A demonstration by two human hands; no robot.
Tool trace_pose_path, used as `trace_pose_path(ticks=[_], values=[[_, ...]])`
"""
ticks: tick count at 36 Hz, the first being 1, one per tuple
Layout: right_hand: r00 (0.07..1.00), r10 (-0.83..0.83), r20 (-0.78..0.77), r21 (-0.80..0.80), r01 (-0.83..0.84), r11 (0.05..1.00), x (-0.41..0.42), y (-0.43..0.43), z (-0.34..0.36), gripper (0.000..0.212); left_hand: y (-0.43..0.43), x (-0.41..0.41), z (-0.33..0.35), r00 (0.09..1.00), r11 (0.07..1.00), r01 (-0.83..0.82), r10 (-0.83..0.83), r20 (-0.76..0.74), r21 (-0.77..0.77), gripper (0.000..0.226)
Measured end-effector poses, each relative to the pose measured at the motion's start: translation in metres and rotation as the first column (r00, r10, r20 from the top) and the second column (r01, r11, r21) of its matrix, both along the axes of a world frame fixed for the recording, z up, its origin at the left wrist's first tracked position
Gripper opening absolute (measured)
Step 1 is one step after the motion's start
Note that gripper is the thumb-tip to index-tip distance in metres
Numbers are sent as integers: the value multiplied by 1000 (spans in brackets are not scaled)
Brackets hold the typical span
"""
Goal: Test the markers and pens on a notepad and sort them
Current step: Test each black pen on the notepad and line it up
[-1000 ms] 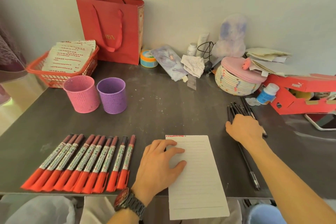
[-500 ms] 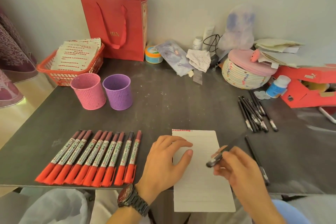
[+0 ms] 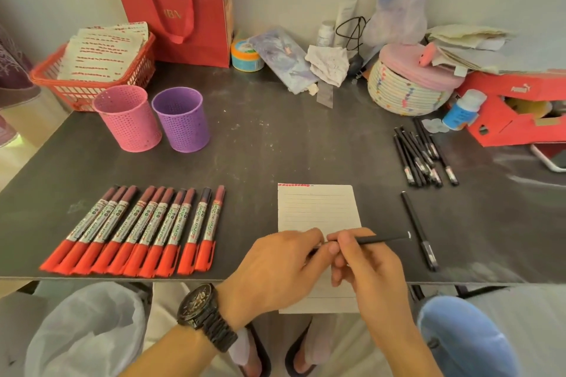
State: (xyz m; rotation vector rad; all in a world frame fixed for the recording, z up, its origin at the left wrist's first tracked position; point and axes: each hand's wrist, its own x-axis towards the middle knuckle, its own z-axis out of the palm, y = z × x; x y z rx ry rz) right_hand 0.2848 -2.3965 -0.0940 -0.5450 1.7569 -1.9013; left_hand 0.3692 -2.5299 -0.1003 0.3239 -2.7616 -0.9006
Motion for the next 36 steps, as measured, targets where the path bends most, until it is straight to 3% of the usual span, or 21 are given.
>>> trace_pose_path(ticks=[6,8,13,16,26,36], values=[[966,66,-250,55,-54,997,-9,2,13,24,-10,-1,-2,991,989,-136,137,-9,57,75],[972,65,-227,33,-59,998,-17,0,18,24,-13,-2,-4,987,988,-152,153,-38,28,71],[990,-131,-57,-112,124,986,-53,-9,23,24,-35,-16,-11,965,970,-239,231,-121,-55,50],[991,-128,-38,-93,124,988,-75,-23,23,25,-53,-34,-17,934,937,-344,335,-122,-67,43],[981,-21,-192,201,60,978,-117,-87,7,28,-66,-66,-43,917,907,-399,391,-84,-136,34],[942,-139,-304,167,197,966,-121,-91,-17,29,-69,-68,-51,903,899,-428,421,-89,-92,39]])
